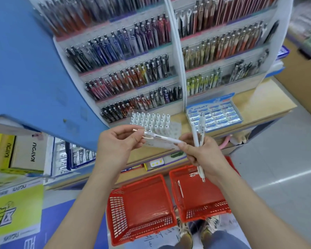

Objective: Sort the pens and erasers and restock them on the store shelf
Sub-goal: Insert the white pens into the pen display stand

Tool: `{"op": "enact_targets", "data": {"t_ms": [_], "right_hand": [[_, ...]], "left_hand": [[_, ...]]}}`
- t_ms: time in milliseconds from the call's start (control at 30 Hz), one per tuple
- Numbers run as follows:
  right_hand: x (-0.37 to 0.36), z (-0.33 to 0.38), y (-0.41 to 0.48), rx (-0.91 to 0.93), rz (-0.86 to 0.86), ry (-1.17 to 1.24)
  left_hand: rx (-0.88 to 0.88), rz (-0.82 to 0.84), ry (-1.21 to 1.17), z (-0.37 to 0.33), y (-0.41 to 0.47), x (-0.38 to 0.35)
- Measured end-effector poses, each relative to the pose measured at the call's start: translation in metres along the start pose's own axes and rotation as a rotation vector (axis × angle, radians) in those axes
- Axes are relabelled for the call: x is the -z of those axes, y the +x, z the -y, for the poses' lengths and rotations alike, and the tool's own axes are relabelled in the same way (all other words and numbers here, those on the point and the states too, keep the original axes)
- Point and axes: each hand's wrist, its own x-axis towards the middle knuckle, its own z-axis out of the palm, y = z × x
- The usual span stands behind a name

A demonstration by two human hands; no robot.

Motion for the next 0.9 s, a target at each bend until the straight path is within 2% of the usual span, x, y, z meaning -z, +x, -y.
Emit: {"op": "enact_targets", "data": {"t_ms": [167, 333, 400, 533, 900], "right_hand": [[0.004, -0.006, 0.026, 0.014, -0.133, -0.088], [0.019, -0.031, 0.056, -0.022, -0.249, -0.339], [0.015, -0.040, 0.064, -0.035, -0.266, -0.386], [0.008, -0.049, 0.072, -0.085, -0.248, -0.270], [0.016, -0.053, 0.066, -0.116, -0.110, -0.258]], "left_hand": [[-0.201, -0.147, 0.313, -0.001, 0.023, 0.005], [-0.361, -0.126, 0.644, 0.002, 0.028, -0.005], [-0.403, -0.126, 0.699, 0.008, 0.031, -0.011], [-0.459, -0.122, 0.727, 0.017, 0.036, -0.023], [-0.471, -0.037, 0.901, 0.039, 0.049, -0.040]]}}
